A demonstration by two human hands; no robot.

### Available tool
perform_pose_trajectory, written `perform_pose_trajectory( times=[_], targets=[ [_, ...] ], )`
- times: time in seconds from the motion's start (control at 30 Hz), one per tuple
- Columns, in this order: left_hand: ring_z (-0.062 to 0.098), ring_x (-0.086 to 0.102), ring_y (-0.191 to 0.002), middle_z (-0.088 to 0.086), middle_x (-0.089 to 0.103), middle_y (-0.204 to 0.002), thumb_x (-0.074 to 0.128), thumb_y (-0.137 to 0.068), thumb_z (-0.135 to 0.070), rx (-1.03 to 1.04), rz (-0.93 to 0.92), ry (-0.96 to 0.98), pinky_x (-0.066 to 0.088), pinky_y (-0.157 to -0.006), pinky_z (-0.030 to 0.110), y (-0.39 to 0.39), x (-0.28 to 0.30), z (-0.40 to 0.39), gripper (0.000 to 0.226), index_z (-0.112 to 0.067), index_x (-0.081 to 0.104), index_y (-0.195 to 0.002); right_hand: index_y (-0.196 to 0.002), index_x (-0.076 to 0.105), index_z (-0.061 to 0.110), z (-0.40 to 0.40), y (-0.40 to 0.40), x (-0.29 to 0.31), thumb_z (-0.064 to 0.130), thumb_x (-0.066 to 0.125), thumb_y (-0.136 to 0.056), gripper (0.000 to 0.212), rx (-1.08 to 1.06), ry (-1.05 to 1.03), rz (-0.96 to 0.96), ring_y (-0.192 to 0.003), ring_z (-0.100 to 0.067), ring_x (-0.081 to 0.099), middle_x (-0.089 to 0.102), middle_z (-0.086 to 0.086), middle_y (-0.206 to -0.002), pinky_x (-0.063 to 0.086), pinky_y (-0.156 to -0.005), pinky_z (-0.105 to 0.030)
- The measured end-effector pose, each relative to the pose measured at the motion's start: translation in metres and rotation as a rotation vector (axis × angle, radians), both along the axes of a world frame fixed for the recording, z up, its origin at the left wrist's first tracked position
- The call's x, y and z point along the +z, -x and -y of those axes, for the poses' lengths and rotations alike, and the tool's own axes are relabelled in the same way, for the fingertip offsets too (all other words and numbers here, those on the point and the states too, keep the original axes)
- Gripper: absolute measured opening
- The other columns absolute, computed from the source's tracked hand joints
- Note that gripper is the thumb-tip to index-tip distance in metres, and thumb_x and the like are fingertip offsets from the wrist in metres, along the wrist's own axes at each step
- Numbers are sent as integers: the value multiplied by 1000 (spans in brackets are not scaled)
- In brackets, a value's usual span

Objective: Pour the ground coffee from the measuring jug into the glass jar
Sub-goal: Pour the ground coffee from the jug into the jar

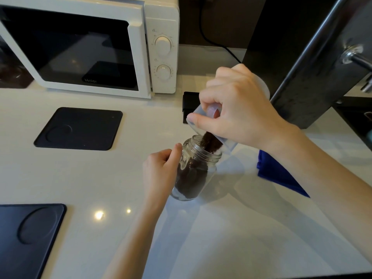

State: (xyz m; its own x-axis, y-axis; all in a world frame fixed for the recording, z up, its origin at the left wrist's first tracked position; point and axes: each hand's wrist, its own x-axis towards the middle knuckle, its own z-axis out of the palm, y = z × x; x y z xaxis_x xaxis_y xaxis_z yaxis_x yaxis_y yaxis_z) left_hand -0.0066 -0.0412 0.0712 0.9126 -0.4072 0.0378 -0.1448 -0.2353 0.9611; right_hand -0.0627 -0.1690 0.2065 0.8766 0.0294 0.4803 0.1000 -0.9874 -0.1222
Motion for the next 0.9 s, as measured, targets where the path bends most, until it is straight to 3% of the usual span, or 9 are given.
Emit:
perform_pose_trajectory(
  times=[0.3,0.73,0.9],
  targets=[
    [8,27,-30,-5,31,-26,52,-87,-35,-5,-1,8,19,-36,13,0,-1,0,59,-18,35,-32,-54,38,19,1,1,3,32,68,-76,40,8,-74,-2,-64,-18,37,32,11,-50,30,-69,-35],
    [8,27,-32,-6,30,-27,52,-87,-31,0,3,10,19,-36,14,1,1,0,59,-18,33,-32,-53,36,18,-4,0,1,29,69,-75,41,43,20,25,-62,-20,37,39,3,-52,34,-68,-39],
    [8,24,-35,-5,27,-30,53,-86,-33,10,-12,17,19,-38,18,1,0,-1,59,-18,28,-35,-53,38,18,-1,1,5,31,69,-75,40,31,-47,0,-63,-18,35,32,10,-50,30,-68,-35]
  ],
)
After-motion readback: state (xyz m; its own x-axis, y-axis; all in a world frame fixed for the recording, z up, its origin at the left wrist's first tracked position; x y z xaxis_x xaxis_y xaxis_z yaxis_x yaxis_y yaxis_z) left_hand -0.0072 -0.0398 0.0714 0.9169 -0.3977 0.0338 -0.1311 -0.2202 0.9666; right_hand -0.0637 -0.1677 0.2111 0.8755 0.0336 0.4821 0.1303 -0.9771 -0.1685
